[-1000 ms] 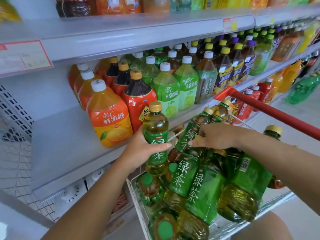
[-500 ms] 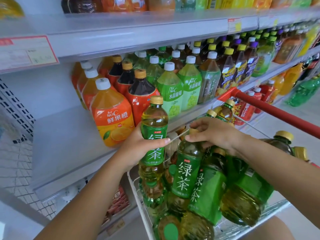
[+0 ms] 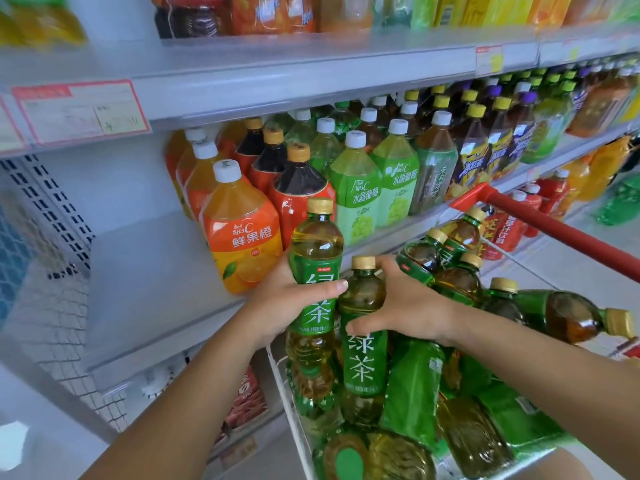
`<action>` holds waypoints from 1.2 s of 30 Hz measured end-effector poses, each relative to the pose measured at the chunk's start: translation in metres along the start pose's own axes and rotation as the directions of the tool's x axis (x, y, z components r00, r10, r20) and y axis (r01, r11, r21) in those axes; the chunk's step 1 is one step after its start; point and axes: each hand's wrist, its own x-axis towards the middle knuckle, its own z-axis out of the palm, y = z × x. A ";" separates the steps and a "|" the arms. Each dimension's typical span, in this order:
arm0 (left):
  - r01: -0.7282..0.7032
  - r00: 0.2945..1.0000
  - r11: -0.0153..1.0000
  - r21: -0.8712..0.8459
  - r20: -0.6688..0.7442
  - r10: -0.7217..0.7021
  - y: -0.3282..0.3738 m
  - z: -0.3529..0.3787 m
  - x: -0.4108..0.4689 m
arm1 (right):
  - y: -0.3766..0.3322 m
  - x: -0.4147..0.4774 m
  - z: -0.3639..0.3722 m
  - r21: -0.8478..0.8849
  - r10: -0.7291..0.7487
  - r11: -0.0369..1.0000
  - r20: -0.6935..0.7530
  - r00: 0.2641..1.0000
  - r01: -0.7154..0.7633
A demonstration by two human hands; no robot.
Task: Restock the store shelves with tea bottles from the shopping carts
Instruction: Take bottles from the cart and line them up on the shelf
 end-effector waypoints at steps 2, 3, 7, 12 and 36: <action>-0.019 1.000 1.000 0.018 -0.015 0.019 0.007 -0.004 -0.005 | -0.003 -0.007 0.000 0.043 -0.007 0.999 -0.037 0.999 0.008; -0.032 0.999 0.999 0.035 -0.021 0.033 0.013 -0.007 -0.008 | -0.005 -0.009 -0.001 0.065 -0.014 0.998 -0.066 0.998 0.018; -0.103 0.993 0.989 0.105 -0.045 0.108 0.040 -0.020 -0.021 | -0.029 -0.020 -0.015 0.197 -0.138 0.965 -0.185 0.973 0.174; -0.246 0.949 0.942 0.229 -0.141 0.282 0.090 -0.044 -0.049 | -0.097 -0.041 -0.039 0.379 -0.437 0.766 -0.288 0.852 0.520; -0.436 0.618 0.817 0.378 -0.534 0.577 0.236 -0.189 -0.120 | -0.361 0.036 -0.052 0.084 -0.795 0.300 -0.528 0.298 0.950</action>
